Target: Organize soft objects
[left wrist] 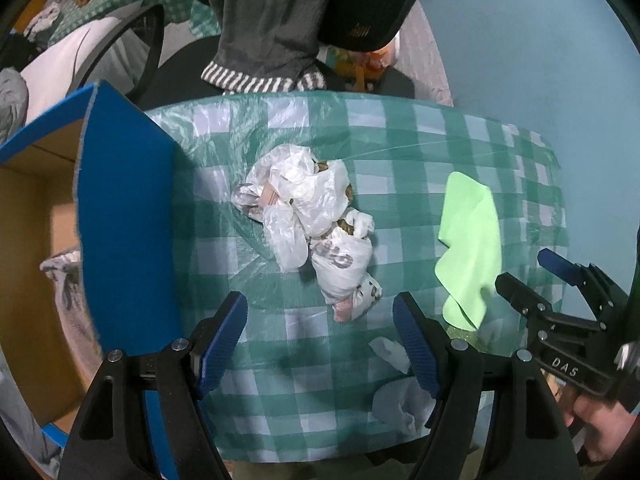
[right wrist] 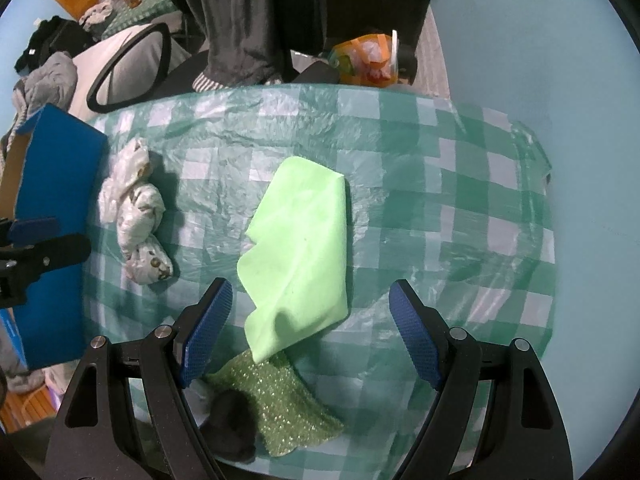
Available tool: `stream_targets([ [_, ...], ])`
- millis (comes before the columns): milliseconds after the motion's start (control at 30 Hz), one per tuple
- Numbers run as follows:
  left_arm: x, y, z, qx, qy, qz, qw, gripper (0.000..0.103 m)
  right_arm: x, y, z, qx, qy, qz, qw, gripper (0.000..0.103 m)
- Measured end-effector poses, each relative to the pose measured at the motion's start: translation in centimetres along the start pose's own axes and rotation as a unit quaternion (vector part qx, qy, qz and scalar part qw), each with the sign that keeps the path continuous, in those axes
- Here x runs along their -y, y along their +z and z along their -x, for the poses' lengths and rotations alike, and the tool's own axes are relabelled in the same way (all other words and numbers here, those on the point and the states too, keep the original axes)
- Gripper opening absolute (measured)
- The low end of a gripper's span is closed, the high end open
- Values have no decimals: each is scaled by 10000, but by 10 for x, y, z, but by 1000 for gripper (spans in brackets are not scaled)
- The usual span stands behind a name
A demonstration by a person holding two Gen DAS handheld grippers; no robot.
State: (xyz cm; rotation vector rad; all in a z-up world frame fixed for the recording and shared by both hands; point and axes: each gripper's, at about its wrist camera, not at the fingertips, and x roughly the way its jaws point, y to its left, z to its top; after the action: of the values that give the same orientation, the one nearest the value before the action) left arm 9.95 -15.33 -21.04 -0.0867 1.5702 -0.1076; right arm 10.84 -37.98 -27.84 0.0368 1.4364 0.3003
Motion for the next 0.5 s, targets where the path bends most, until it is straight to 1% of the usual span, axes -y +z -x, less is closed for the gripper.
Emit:
stream_targets([
  [133, -2, 6, -10, -80, -41, 126, 9999, 77, 3, 2, -8, -61, 50, -68, 9999, 81],
  [367, -1, 16, -24, -239, -81, 271, 9993, 77, 6, 5, -23, -171, -25, -103, 9998, 81],
  [433, 2, 20, -30, -282, -106, 252, 9992, 85, 5, 7, -25, -175, -31, -79, 9998, 81],
  [500, 5, 22, -35, -304, -54, 243, 9992, 85, 4, 8, -28, -174, -48, -46, 9998, 81],
])
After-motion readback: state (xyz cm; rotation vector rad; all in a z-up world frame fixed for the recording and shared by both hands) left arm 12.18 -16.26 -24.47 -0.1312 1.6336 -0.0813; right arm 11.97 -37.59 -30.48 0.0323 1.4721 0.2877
